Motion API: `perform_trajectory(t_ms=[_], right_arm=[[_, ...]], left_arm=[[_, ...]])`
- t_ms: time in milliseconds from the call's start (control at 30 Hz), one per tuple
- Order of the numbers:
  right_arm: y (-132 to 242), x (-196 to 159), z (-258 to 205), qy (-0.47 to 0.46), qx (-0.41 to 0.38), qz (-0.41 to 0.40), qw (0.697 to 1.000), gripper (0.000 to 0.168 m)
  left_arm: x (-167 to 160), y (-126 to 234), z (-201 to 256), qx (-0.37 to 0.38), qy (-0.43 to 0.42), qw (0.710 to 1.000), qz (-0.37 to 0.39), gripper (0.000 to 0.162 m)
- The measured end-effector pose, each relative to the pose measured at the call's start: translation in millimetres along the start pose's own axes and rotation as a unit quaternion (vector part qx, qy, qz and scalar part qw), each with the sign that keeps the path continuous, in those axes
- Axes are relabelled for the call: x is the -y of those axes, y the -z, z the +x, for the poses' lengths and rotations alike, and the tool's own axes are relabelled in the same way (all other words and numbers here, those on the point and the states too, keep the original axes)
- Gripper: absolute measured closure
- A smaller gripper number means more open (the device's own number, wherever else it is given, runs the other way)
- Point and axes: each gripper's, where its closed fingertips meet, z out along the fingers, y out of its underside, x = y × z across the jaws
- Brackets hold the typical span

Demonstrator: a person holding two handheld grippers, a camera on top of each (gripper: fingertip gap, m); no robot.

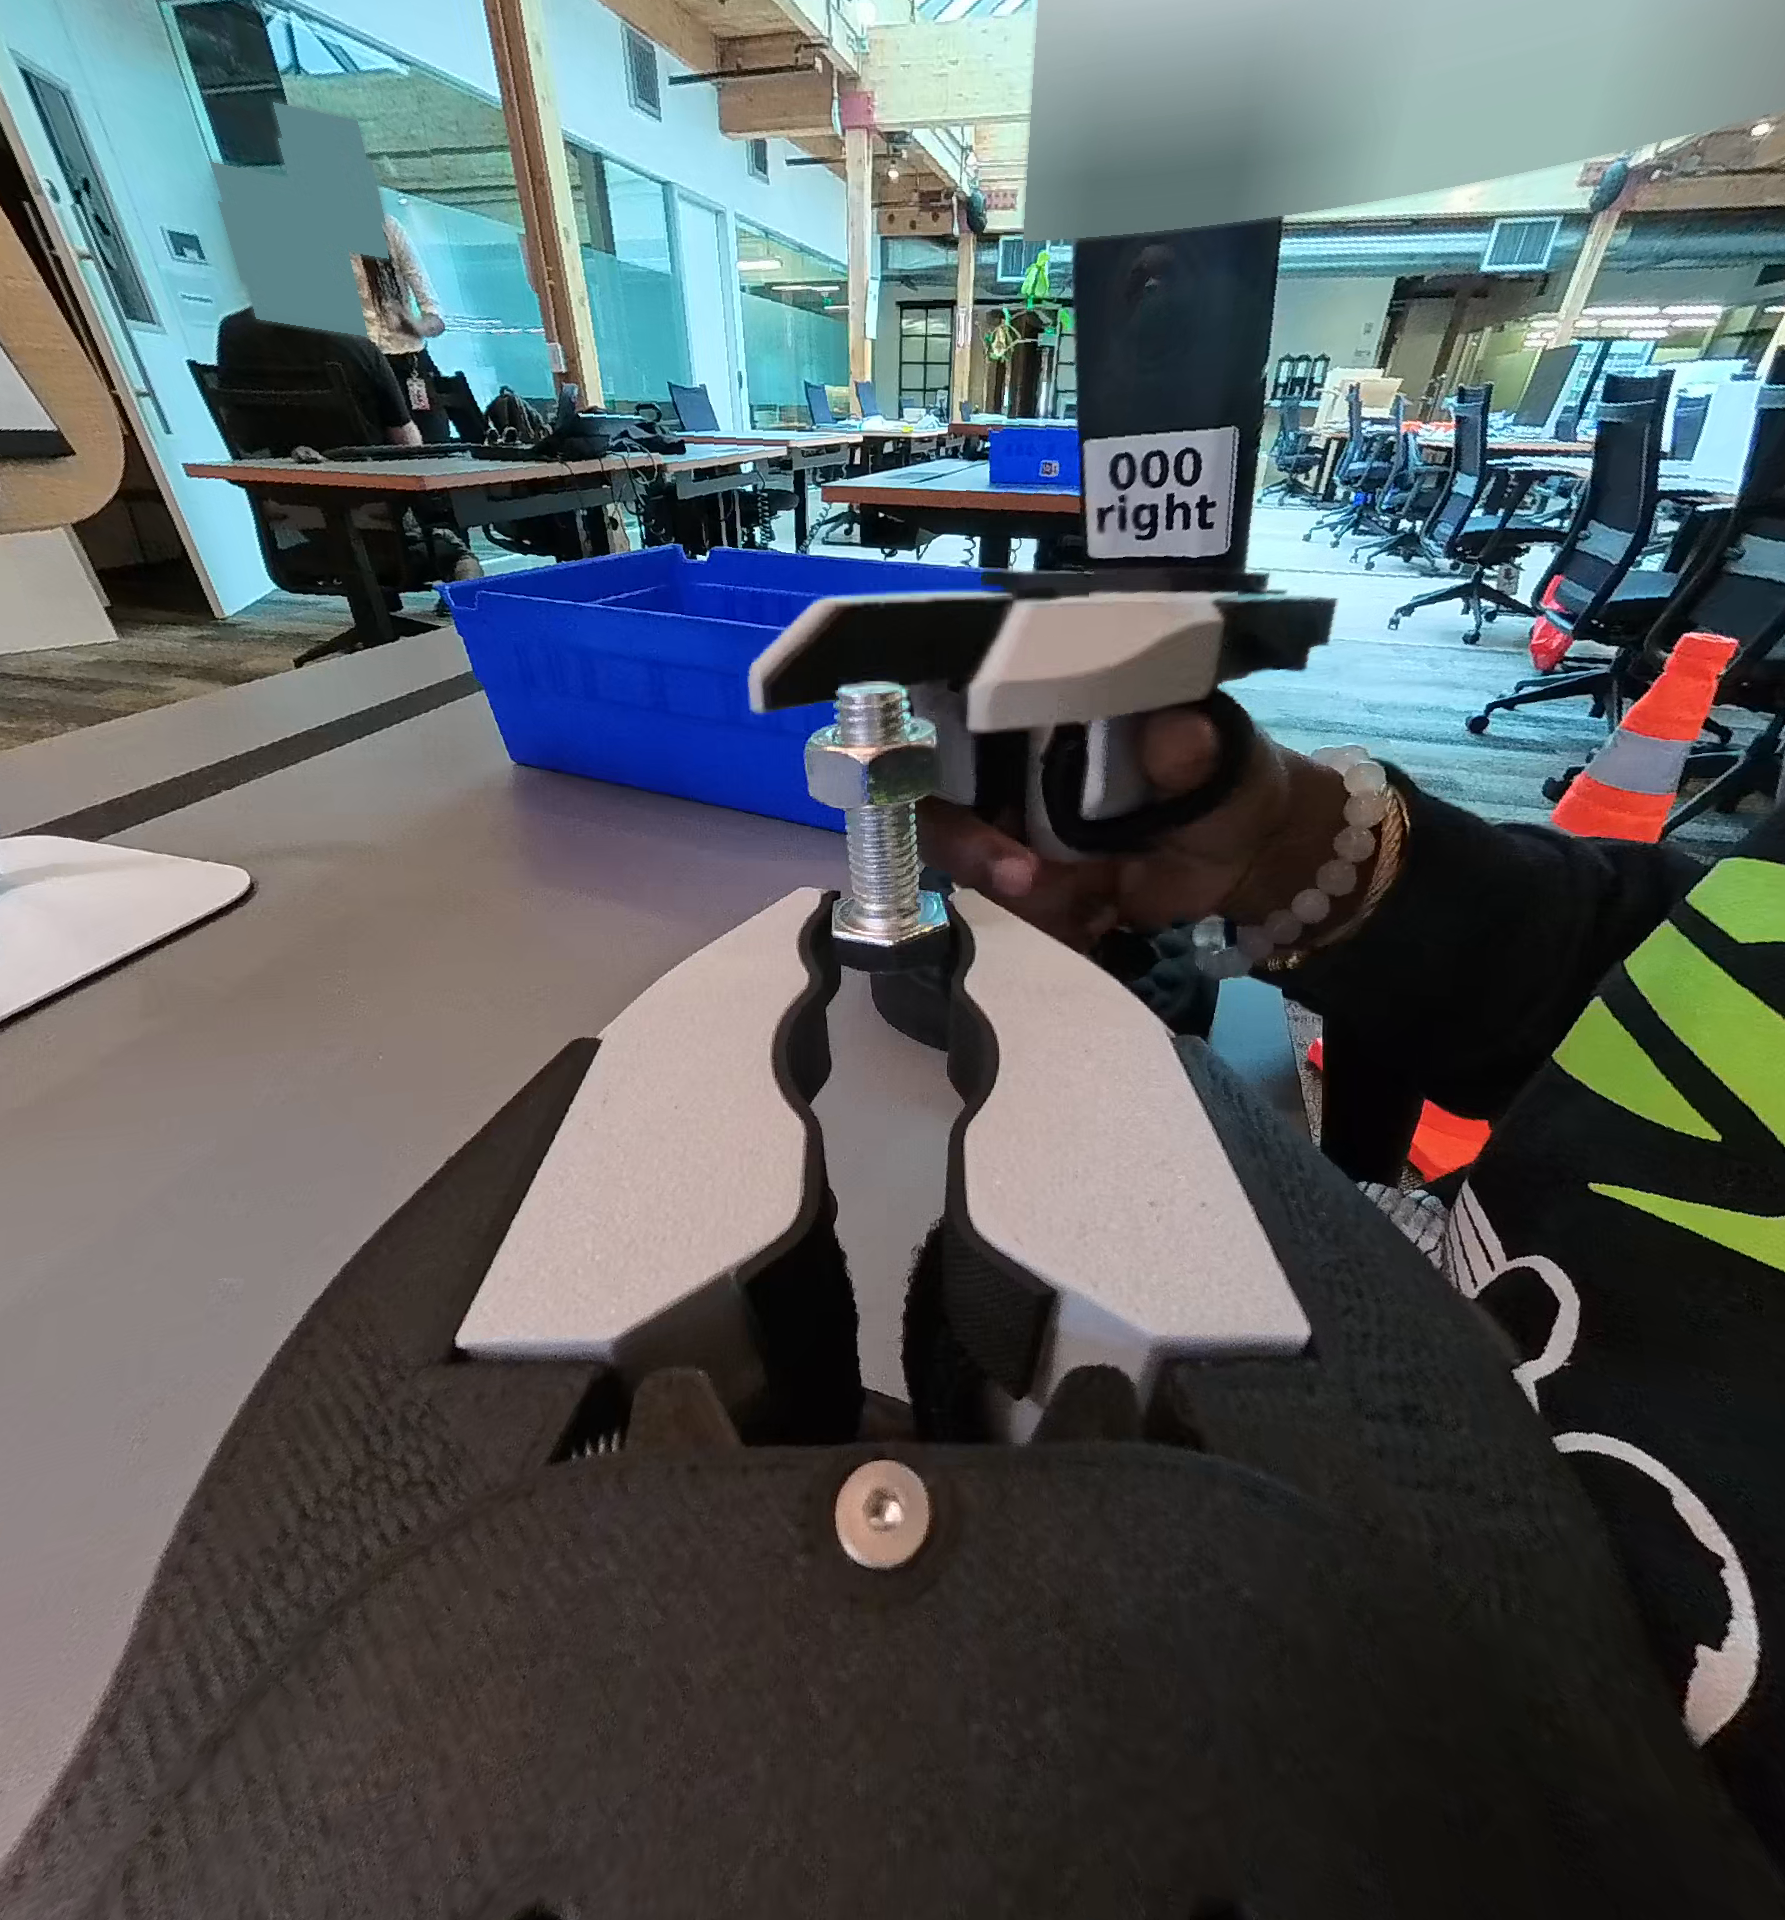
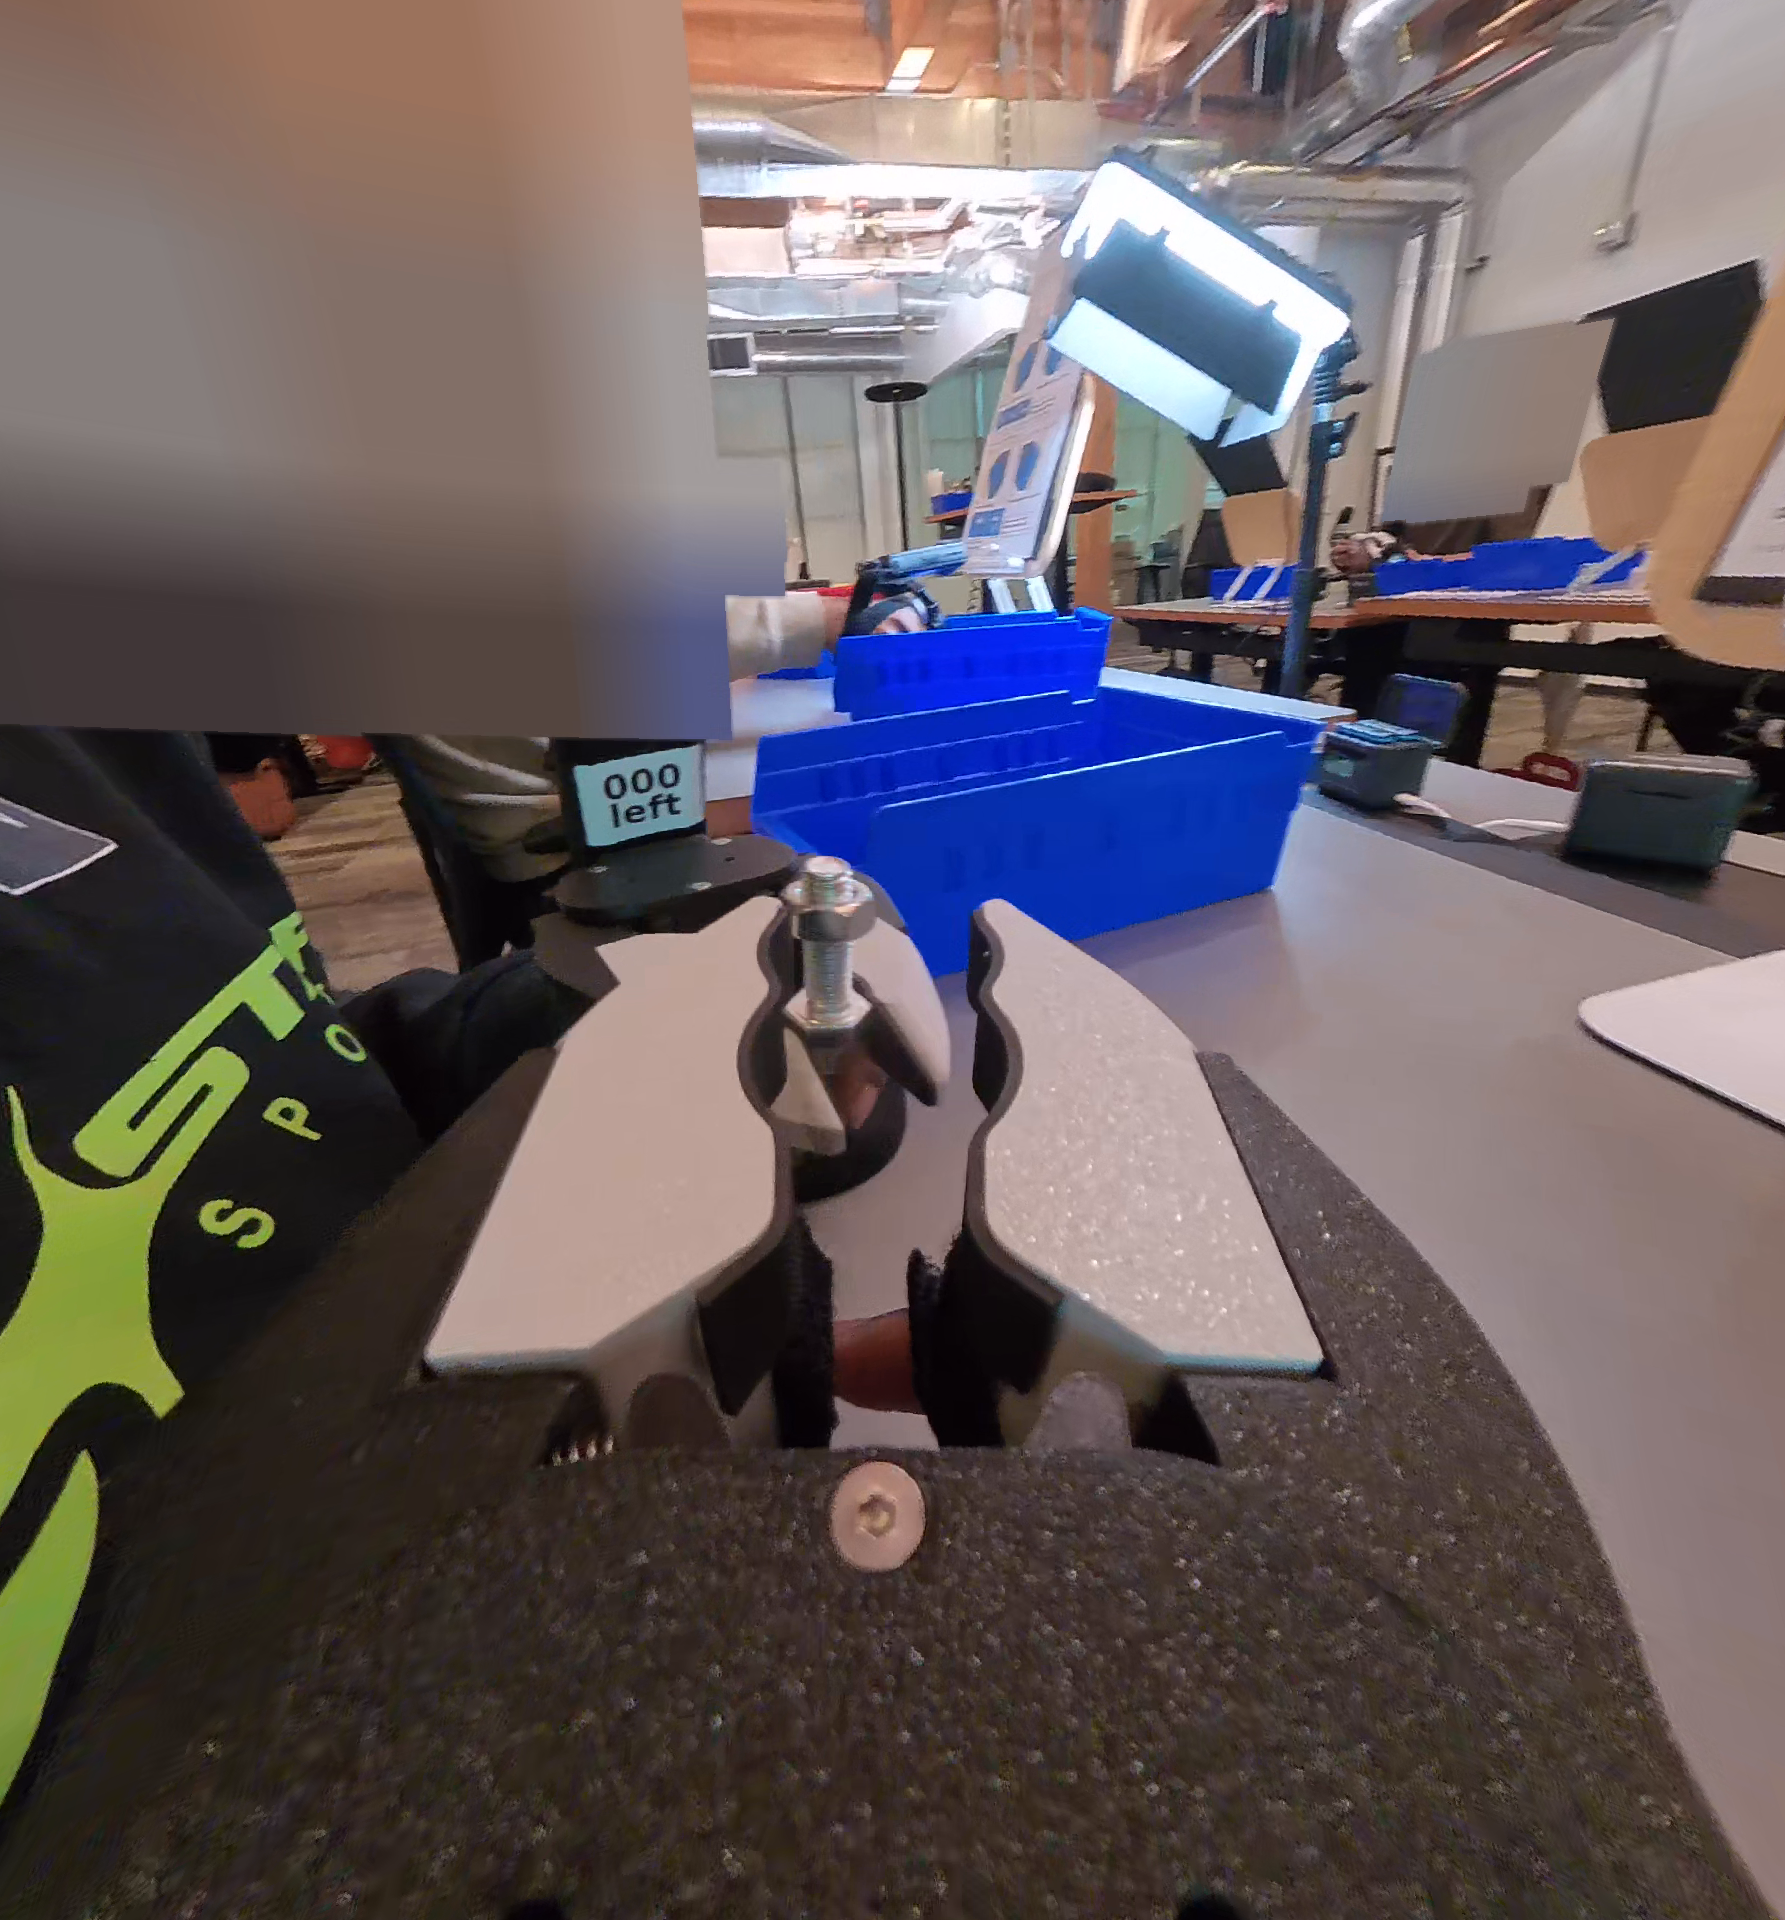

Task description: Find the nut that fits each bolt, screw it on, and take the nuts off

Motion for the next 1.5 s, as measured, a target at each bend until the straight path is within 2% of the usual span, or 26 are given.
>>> perform_trajectory(t_ms=[333, 633, 800, 1233, 1500], right_arm=[[-31, -9, -7, -0.001, 0.020, -0.021, 1.000, 0.133], [-4, -5, 3, 0.003, -0.004, -0.013, 1.000, 0.132], [9, 1, 11, -0.001, -0.026, 0.002, 1.000, 0.137], [-29, -6, -11, -0.003, 0.033, -0.007, 0.999, 0.134], [-24, -6, -4, -0.006, 0.014, -0.010, 1.000, 0.134]], left_arm=[[-1, -1, 1, -0.003, -0.003, 1.000, -0.002, 0.144], [1, 0, 0, -0.002, 0.000, 1.000, 0.002, 0.144], [0, 0, 1, -0.003, -0.002, 1.000, 0.002, 0.144], [0, 0, 1, -0.003, -0.004, 1.000, -0.001, 0.144], [0, 0, 1, -0.004, -0.004, 1.000, 0.000, 0.144]])
